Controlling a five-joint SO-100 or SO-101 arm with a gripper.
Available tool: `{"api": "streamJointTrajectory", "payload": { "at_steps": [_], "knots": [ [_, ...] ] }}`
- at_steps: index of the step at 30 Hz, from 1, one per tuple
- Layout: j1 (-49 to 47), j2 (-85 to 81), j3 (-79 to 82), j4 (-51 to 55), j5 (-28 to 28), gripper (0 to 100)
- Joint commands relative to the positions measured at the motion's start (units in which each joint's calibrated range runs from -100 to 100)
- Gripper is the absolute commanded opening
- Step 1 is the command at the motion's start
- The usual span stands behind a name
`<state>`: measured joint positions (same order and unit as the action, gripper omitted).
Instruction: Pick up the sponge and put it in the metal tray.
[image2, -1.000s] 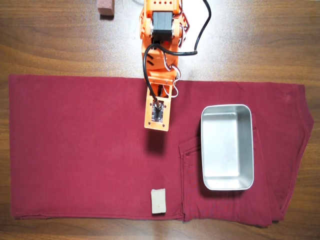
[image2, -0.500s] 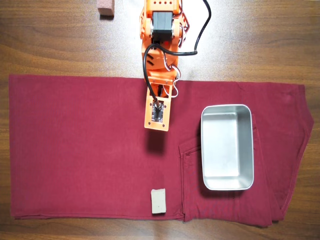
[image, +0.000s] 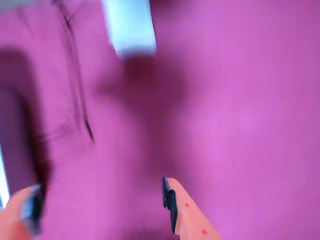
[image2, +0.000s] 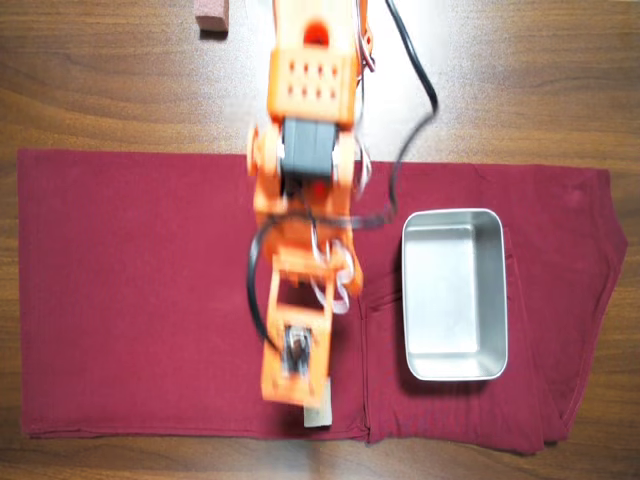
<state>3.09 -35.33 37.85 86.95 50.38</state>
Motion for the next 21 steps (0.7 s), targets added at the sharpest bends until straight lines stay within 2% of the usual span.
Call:
{"api": "streamJointTrajectory", "payload": {
  "at_steps": [1,5,7,13,17,21],
  "knots": [
    [1.23,13.18,-17.68,1.53,3.57,37],
    [3.15,23.48,-22.51,-5.11,7.13,39],
    [3.15,28.89,-23.51,-10.83,6.89,39],
    [4.49,44.43,-37.44,-18.58,5.18,42],
    [4.11,52.86,-45.90,-16.27,4.40,42],
    [3.63,55.70,-46.17,-15.90,3.86,42]
  ]
}}
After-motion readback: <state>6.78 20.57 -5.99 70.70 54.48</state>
